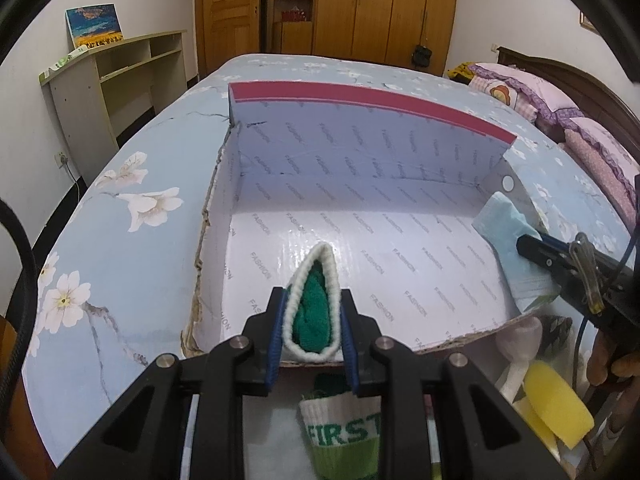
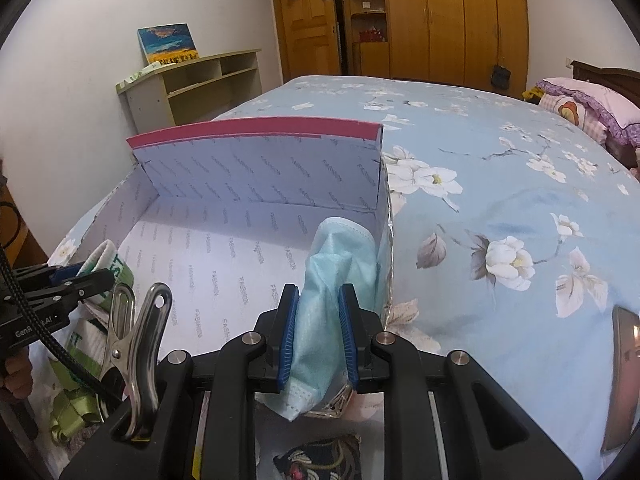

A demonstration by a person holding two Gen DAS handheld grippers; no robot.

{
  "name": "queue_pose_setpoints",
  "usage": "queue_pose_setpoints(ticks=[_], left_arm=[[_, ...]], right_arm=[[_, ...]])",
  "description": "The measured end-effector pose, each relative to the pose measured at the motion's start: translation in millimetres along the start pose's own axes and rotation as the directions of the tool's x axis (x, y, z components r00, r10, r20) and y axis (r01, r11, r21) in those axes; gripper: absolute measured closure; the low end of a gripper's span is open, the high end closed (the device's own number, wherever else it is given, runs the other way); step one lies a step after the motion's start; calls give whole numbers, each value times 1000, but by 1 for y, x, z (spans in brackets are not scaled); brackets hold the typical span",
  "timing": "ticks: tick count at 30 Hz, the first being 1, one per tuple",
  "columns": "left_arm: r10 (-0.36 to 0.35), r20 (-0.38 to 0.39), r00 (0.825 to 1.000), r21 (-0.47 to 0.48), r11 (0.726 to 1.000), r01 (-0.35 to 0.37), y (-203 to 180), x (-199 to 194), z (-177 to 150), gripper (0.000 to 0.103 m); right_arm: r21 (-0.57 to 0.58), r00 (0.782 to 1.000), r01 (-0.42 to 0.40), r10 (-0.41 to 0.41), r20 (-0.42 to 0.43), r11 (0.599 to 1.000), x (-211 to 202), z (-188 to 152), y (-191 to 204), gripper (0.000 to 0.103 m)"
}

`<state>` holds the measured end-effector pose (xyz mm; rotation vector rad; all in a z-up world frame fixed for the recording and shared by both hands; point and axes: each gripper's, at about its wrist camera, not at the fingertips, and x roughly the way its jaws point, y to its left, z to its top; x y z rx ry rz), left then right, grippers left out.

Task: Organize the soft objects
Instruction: 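Release the white sock and blue mask into the box, opening both grippers, then grasp the FIRST sock with the left gripper while the right grasps the patterned pouch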

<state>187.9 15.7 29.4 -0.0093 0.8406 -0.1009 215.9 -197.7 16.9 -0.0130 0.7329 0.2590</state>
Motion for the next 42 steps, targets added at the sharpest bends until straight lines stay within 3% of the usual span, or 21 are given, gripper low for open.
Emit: queue_pose_setpoints(ticks=[6,10,15,31,42], left_arm=[[25,11,1000,-3,1000,-25,0,0,2,70],[30,22,999,-6,1000,-30,-1,-4,1,59],[42,42,998,-1,999,-42,-4,-13,-1,48],[10,48,999,-45,999,-8,1,-57,-19,47],[-22,10,1000,-49,999,22,-10,-63,-41,47]], right_arm=[[0,1000,5,-5,16,1000,1,1,0,81],[17,999,-10,9,41,1000,-5,0,-1,70],[14,996,-18,17,84,1000,-20,3,1,66],[71,992,-63,55,111,996,-62,-12,-1,62],[78,995,-40,32,92,996,-88,-38,-5,61]])
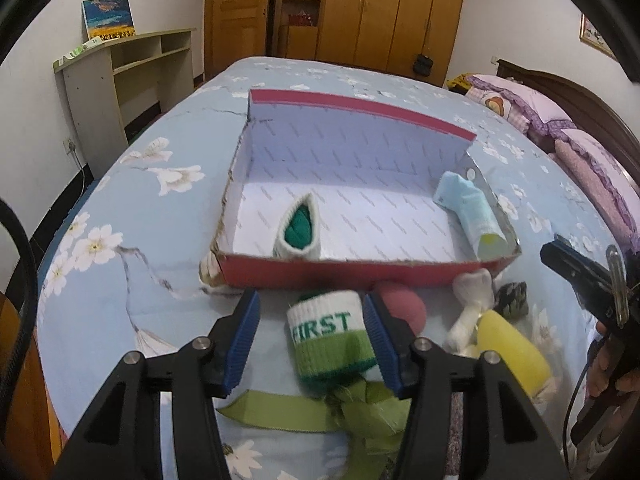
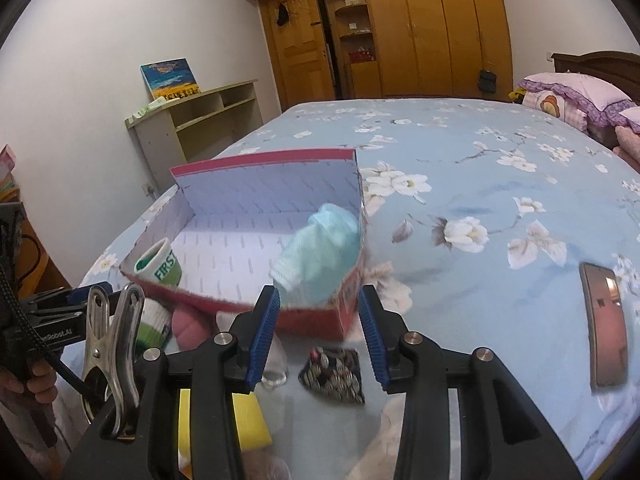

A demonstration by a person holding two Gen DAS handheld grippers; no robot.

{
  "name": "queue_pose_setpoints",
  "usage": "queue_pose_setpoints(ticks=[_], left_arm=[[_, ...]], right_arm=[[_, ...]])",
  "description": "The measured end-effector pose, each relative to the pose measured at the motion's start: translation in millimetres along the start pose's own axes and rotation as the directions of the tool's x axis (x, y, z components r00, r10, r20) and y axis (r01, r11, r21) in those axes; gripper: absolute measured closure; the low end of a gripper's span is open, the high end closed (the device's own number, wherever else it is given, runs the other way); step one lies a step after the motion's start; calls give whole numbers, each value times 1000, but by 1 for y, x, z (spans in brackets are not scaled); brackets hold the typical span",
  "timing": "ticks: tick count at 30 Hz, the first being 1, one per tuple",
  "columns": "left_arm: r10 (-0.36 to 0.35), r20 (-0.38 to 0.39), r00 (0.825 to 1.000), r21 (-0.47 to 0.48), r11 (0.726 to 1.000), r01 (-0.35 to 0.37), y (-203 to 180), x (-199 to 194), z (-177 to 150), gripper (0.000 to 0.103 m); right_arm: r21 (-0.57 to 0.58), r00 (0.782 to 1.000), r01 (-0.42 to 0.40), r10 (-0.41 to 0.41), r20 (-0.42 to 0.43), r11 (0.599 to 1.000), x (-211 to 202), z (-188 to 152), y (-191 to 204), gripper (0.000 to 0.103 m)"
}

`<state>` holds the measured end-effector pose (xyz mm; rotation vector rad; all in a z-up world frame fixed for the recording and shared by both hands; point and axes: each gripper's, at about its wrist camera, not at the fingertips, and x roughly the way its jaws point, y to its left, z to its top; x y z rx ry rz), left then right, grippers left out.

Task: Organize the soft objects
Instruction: 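Grasp the FIRST sock with the left gripper while the right grasps the patterned pouch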

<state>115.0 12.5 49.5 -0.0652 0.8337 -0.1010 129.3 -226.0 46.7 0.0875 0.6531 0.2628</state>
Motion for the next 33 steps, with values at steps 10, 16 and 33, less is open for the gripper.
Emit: queue_pose_setpoints(ticks=[10,16,33], left_arm=[[-5,-43,999,-2,1000,5,-6,14,-13,47],[-10,-49,999,-2,1000,10,-7,20,-16,47],[-21,-95,995,2,1000,22,-17,45,-25,47]], right_arm=[[-34,999,31,-32,-37,999,-3,-27,0,55],[-18,997,39,-40,-68,999,7,-34,-6,55],[18,991,14,-11,-134,1000,31,-46,-14,55]])
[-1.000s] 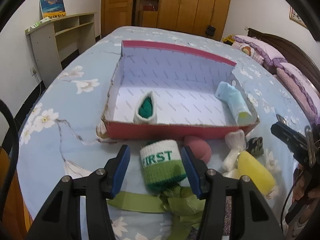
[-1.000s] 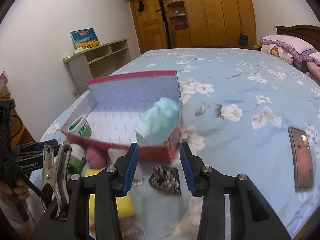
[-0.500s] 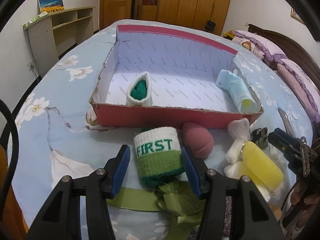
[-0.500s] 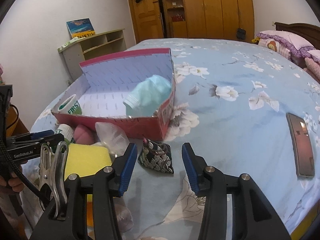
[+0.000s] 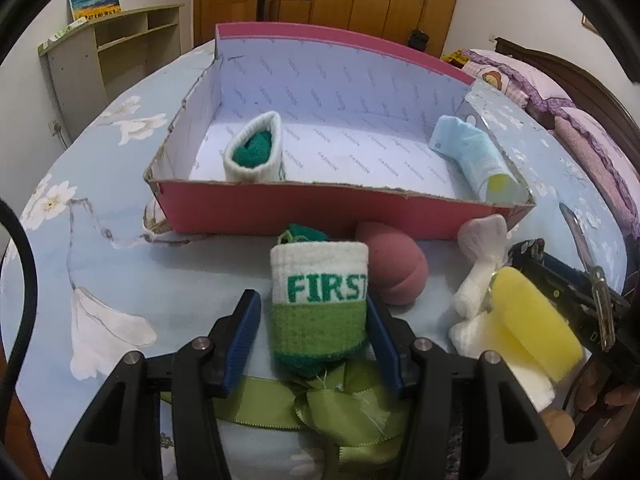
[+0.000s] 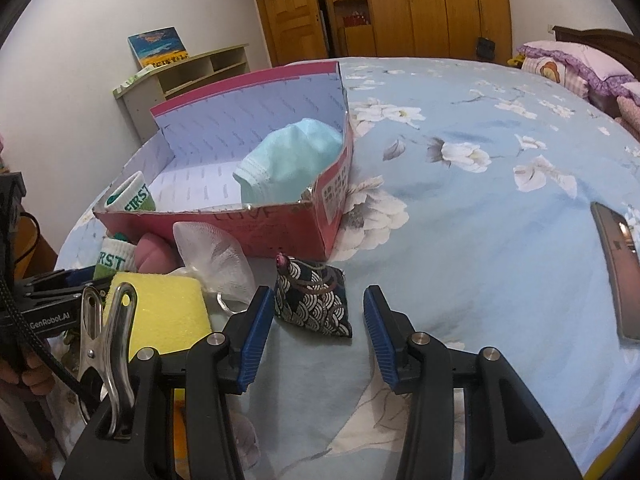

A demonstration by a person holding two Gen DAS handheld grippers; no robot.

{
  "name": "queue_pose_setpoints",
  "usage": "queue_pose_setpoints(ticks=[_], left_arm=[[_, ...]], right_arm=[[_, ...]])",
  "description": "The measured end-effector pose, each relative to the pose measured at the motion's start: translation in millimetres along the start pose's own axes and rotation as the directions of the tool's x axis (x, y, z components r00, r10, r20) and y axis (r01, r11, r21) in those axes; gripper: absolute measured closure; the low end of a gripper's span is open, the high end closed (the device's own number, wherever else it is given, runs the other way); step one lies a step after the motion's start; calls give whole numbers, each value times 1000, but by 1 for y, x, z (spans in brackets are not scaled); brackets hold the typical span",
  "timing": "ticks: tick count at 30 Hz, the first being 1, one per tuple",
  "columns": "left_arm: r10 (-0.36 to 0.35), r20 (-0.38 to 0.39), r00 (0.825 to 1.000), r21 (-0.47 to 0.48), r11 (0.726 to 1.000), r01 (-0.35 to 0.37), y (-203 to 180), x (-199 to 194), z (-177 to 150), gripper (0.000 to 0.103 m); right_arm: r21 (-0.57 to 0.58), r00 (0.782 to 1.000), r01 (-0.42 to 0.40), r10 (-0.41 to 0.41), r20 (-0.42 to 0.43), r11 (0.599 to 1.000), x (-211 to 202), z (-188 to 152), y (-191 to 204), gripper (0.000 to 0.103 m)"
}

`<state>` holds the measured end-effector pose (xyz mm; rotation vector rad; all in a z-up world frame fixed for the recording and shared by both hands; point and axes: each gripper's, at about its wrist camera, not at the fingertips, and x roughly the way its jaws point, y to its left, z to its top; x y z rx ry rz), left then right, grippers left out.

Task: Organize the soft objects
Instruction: 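Grasp the FIRST sock with the left gripper while the right grasps the patterned pouch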

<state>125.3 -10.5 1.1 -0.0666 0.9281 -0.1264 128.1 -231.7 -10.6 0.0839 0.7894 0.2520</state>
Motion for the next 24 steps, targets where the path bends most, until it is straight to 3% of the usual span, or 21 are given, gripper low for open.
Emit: queue_pose_setpoints(ticks=[12,18,24], left_arm=[[3,-3,1000,-3,1000,-3,-1,7,-2,46],[-21,4,1000,10,1000,21,-3,1,-3,62],[-22,16,1000,15,1000,22,-3,-6,-4,66]], right_arm=[[25,999,-29,29,-21,999,12,-2,-4,56],[9,999,-42,42,-13,999,12,-5,0,67],[-9,999,-38,38,3,999,8,-7,2,69]])
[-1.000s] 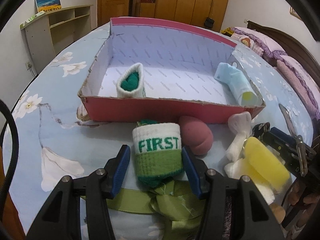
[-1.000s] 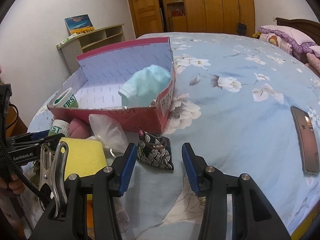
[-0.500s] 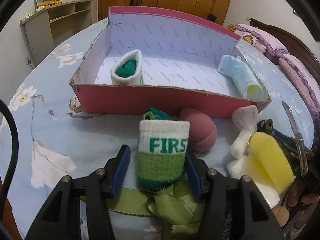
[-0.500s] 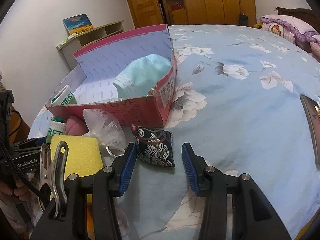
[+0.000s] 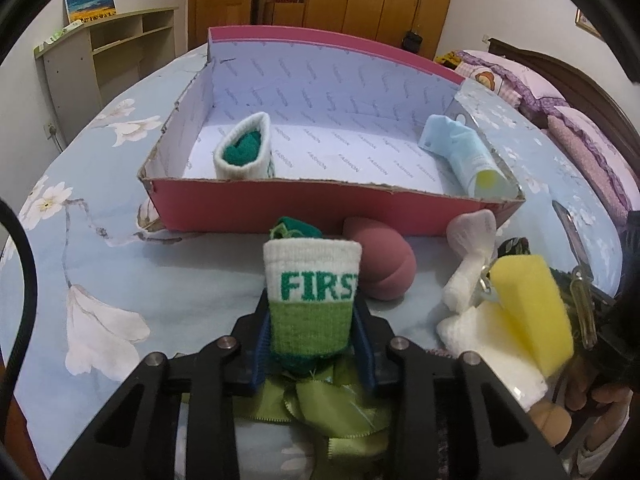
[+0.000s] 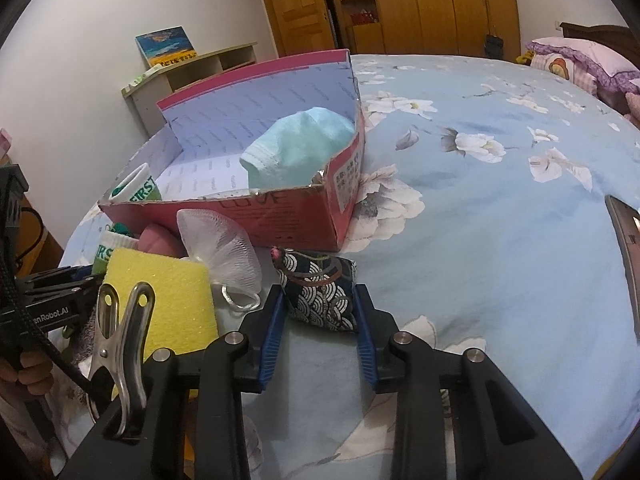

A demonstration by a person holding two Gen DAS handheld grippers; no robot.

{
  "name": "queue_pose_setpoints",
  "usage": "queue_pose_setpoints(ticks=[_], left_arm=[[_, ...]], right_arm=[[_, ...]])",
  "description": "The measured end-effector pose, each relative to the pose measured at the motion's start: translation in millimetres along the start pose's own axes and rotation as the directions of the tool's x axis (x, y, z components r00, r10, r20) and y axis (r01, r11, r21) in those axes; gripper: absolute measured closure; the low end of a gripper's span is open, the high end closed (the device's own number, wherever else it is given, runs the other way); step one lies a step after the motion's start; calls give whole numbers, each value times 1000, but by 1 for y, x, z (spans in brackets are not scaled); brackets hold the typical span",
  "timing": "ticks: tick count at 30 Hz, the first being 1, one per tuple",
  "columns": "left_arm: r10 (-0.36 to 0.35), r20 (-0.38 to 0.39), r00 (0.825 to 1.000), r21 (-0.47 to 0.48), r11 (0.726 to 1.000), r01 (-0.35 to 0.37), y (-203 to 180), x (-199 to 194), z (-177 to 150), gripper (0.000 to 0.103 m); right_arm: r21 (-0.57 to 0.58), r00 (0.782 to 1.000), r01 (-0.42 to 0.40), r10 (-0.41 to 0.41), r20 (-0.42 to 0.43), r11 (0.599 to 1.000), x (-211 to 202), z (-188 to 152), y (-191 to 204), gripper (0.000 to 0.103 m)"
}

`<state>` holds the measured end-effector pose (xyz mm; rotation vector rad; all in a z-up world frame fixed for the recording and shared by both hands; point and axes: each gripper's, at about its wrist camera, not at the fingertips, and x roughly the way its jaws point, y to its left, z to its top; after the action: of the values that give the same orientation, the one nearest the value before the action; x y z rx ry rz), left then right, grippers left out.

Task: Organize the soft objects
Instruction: 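Grasp the FIRST sock with the left gripper while the right grasps the patterned pouch, then carry the FIRST sock and patterned pouch over the box with both grippers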

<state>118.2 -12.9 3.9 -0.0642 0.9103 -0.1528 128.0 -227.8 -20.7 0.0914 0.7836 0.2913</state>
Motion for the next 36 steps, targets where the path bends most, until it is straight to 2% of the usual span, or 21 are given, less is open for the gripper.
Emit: queue_pose_setpoints(ticks=[21,36], left_arm=[[-8,77,997,-15,1000,9,7,-40,2,68],[-7,120,993,-20,1000,10,12,-58,4,68]], right_arm=[[22,994,42,-44,96,999,-31,5,1,70],[10,990,50,-51,135,999,-51,10,10,70]])
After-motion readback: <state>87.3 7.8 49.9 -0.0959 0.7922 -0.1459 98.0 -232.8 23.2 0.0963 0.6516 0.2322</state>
